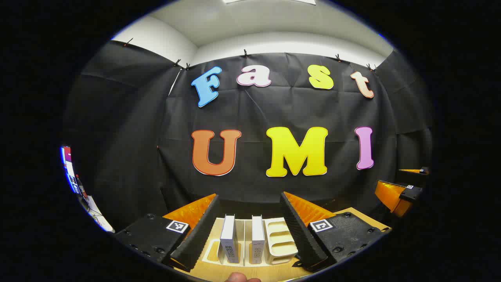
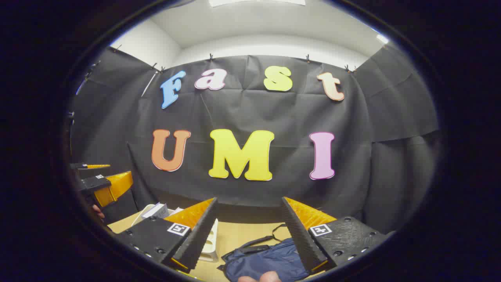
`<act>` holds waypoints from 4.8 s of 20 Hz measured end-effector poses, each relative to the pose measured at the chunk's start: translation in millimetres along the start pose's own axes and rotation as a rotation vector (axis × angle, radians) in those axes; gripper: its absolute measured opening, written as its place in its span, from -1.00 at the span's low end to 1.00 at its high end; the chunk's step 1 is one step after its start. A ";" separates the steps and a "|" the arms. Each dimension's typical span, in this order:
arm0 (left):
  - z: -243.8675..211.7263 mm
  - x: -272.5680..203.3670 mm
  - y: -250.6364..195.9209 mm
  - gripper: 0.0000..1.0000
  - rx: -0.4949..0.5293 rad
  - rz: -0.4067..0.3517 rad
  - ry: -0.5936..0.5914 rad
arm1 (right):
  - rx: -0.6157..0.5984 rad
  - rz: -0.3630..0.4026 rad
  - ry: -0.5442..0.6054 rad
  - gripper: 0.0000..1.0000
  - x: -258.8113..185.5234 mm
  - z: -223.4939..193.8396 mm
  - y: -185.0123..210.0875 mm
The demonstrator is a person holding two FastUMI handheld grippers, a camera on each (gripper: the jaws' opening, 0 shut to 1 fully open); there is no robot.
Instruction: Open the schoolbag, grab two books from the bookshelf and put them into the schoolbag.
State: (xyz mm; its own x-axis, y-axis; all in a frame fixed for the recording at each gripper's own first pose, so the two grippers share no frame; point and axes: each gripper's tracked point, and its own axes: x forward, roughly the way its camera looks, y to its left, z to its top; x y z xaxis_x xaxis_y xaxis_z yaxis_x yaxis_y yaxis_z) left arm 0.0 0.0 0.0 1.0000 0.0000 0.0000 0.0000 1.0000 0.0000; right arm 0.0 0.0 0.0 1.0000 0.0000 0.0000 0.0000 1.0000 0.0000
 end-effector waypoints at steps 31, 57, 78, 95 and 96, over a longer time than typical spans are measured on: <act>-14.3 0.4 -4.4 0.93 -0.011 -0.023 0.036 | -0.062 0.029 0.214 0.91 -7.9 -102.3 7.7; -41.9 -25.4 46.3 0.93 0.035 0.054 0.109 | -0.329 0.039 0.815 0.92 -25.9 -411.2 31.2; -48.8 -14.9 65.6 0.93 0.023 0.098 0.137 | -0.161 0.048 0.885 -0.89 -11.4 -413.2 37.6; -41.7 32.4 44.9 0.93 0.003 0.064 0.164 | -0.078 -0.005 0.663 -1.00 22.8 -216.5 -78.0; -43.0 37.5 38.5 0.93 -0.003 0.044 0.178 | -0.075 -0.021 0.658 -1.00 25.7 -209.8 -93.5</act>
State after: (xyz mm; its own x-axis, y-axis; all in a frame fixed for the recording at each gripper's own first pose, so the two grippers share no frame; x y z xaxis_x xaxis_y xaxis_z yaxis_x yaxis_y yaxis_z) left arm 37.5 38.5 -43.0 0.9833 0.0435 -0.1769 -0.0440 0.9990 0.0010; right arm 25.7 -93.5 -209.8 0.7913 -0.0434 -0.6098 -0.0041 0.9971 -0.0762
